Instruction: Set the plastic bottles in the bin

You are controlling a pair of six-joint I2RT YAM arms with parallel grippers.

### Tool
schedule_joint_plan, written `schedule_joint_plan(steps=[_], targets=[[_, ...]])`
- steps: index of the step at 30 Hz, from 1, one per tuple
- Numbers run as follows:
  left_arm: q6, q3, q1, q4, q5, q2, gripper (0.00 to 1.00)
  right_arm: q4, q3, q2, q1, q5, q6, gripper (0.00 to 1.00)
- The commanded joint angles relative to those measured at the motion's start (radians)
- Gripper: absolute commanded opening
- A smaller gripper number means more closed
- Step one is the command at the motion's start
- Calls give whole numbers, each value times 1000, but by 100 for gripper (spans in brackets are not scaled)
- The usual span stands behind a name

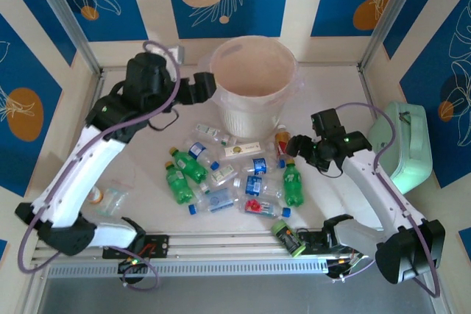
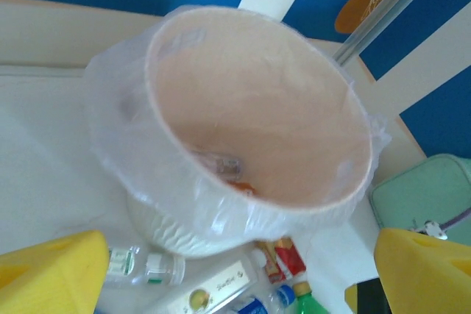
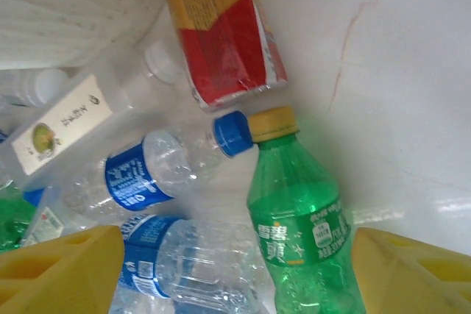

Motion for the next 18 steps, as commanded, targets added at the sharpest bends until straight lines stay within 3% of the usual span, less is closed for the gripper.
schedule_joint_plan(steps=[1, 9, 18], targets=[[-52, -143, 12, 28, 49, -49, 92, -79, -44, -22, 87, 56, 90, 82], [-182, -521, 12, 142, 171, -208, 88, -116, -97, 91, 161, 81, 219, 81], [-161, -616, 12, 135, 181, -300, 88, -132, -63, 224, 164, 104, 241, 81]])
